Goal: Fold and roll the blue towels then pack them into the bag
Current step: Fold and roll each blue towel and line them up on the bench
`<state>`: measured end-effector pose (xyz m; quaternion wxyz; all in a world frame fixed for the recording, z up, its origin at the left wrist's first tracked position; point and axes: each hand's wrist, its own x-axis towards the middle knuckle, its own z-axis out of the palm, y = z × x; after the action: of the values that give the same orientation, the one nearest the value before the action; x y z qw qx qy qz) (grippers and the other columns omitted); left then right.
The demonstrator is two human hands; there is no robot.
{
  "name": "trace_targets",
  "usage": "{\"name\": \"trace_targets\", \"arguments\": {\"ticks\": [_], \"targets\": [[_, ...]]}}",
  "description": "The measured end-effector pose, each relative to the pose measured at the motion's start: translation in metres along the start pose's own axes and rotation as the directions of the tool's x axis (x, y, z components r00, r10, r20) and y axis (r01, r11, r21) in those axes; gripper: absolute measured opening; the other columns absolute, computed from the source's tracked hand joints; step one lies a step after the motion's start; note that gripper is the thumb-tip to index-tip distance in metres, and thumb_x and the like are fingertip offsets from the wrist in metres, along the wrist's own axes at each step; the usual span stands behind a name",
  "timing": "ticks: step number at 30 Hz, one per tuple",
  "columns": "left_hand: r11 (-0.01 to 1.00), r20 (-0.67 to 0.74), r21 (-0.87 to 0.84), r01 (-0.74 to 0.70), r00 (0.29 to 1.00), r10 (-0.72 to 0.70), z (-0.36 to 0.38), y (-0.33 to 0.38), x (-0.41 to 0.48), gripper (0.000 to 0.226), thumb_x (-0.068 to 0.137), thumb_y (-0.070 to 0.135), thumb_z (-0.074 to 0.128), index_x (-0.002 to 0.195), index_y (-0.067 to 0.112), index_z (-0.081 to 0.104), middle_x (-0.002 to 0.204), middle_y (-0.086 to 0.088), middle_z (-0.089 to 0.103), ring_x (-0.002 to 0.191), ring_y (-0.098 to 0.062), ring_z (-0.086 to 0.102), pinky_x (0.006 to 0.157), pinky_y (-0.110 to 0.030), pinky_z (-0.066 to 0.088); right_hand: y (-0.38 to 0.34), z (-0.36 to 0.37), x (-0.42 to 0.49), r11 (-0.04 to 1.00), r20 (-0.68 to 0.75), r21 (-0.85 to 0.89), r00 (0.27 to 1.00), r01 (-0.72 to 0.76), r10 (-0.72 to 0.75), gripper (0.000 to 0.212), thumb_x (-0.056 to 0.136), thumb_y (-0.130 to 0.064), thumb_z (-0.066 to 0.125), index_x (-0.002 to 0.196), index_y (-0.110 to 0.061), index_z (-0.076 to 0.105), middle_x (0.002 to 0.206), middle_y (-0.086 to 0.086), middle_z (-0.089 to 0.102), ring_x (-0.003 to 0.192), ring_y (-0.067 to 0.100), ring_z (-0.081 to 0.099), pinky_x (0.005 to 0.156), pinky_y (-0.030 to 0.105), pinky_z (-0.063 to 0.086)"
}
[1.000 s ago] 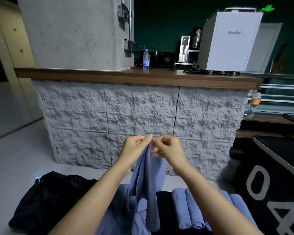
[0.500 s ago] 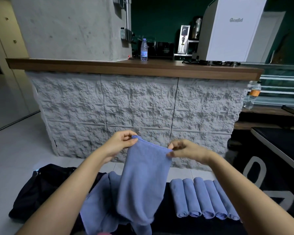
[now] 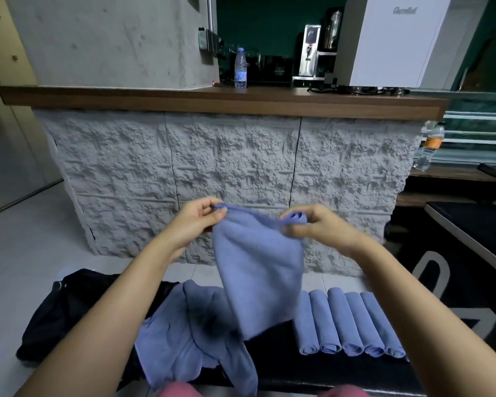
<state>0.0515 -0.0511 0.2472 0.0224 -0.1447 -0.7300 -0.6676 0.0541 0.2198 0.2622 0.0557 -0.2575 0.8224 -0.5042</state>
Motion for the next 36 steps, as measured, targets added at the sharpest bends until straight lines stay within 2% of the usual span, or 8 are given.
{"name": "trace_targets", "arguments": {"ticks": [5, 10, 16, 18, 21, 27, 32, 36], "targets": [[0.998, -0.015, 0.056, -0.023, 1.000, 0.024, 0.018, -0.027, -0.004, 0.014, 0.091, 0.005, 0.056, 0.089, 0.018, 0.061, 0.081, 0.011, 0.063, 0.080, 0.001, 0.056, 0.072, -0.009, 0.044, 0.036, 0.012, -0.009, 0.976, -0.098, -0.202, 0.990, 0.079, -0.101, 0.028, 0.080, -0.005, 0.069, 0.090, -0.025, 0.053, 0.089, -0.007, 0.054, 0.068, 0.016, 0.047, 0.065, 0.028, 0.039], [0.998, -0.041, 0.024, -0.063, 0.997, 0.064, 0.028, -0.023, 0.003, 0.015, 0.093, 0.008, 0.054, 0.089, 0.020, 0.061, 0.082, 0.010, 0.062, 0.078, 0.004, 0.057, 0.075, -0.009, 0.044, 0.052, 0.031, -0.017, 0.848, 0.000, -0.441, 0.945, 0.294, -0.327, 0.022, 0.081, -0.023, 0.070, 0.100, -0.020, 0.059, 0.101, -0.003, 0.052, 0.092, 0.010, 0.052, 0.080, 0.019, 0.041], [0.996, -0.086, 0.061, -0.060, 0.994, 0.066, 0.019, -0.034, 0.007, 0.015, 0.093, 0.010, 0.055, 0.089, 0.022, 0.062, 0.088, 0.005, 0.062, 0.084, 0.000, 0.057, 0.079, -0.011, 0.044, 0.069, 0.035, -0.017, 0.771, 0.084, -0.570, 0.954, 0.284, -0.289, 0.025, 0.080, -0.037, 0.072, 0.078, -0.018, 0.055, 0.086, -0.005, 0.045, 0.072, 0.010, 0.045, 0.062, 0.026, 0.042], [0.994, -0.104, 0.095, -0.046, 0.993, 0.056, 0.016, -0.039, 0.007, 0.016, 0.093, 0.008, 0.055, 0.088, 0.021, 0.062, 0.087, 0.006, 0.062, 0.081, 0.002, 0.057, 0.076, -0.009, 0.043, 0.069, 0.038, -0.016, 0.752, 0.068, -0.602, 0.956, 0.268, -0.286, 0.022, 0.079, -0.046, 0.067, 0.081, -0.026, 0.058, 0.097, -0.008, 0.052, 0.086, 0.015, 0.051, 0.071, 0.033, 0.047], [0.992, -0.129, 0.124, -0.036, 0.990, 0.052, 0.012, -0.044, 0.007, 0.015, 0.093, 0.007, 0.055, 0.089, 0.019, 0.062, 0.087, 0.006, 0.062, 0.078, 0.006, 0.057, 0.075, -0.008, 0.044, 0.059, 0.041, -0.014, 0.814, 0.006, -0.501, 0.942, 0.293, -0.335, 0.016, 0.076, -0.029, 0.073, 0.083, -0.021, 0.062, 0.118, -0.011, 0.049, 0.105, 0.014, 0.043, 0.092, 0.021, 0.034], [0.995, -0.127, 0.098, -0.015, 0.992, 0.028, 0.012, -0.051, 0.007, 0.011, 0.093, 0.008, 0.055, 0.092, 0.016, 0.063, 0.092, 0.001, 0.065, 0.084, -0.001, 0.059, 0.079, -0.014, 0.045, 0.044, 0.044, -0.021, 0.453, 0.151, -0.757, 0.801, 0.471, -0.579, 0.012, 0.083, -0.019, 0.068, 0.092, -0.026, 0.063, 0.111, -0.011, 0.058, 0.095, 0.017, 0.043, 0.079, 0.028, 0.032], [0.992, -0.116, 0.123, 0.011, 0.993, 0.003, 0.016, -0.051, 0.010, 0.015, 0.092, 0.008, 0.056, 0.088, 0.021, 0.062, 0.090, 0.003, 0.065, 0.082, 0.000, 0.059, 0.075, -0.012, 0.045, 0.039, 0.049, -0.022, 0.341, 0.269, -0.780, 0.773, 0.525, -0.574, 0.018, 0.094, -0.025, 0.050, 0.100, -0.030, 0.067, 0.083, -0.008, 0.054, 0.077, 0.014, 0.043, 0.070, 0.029, 0.027], [0.990, -0.151, 0.139, 0.036, 0.988, -0.015, 0.014, -0.053, 0.012, 0.015, 0.092, 0.008, 0.055, 0.087, 0.021, 0.062, 0.089, 0.003, 0.063, 0.082, -0.002, 0.057, 0.074, -0.012, 0.044, 0.040, 0.039, -0.023, 0.282, 0.291, -0.812, 0.774, 0.511, -0.562, 0.014, 0.092, -0.037, 0.053, 0.088, -0.025, 0.059, 0.083, -0.007, 0.053, 0.076, 0.017, 0.046, 0.068, 0.031, 0.028]]}}
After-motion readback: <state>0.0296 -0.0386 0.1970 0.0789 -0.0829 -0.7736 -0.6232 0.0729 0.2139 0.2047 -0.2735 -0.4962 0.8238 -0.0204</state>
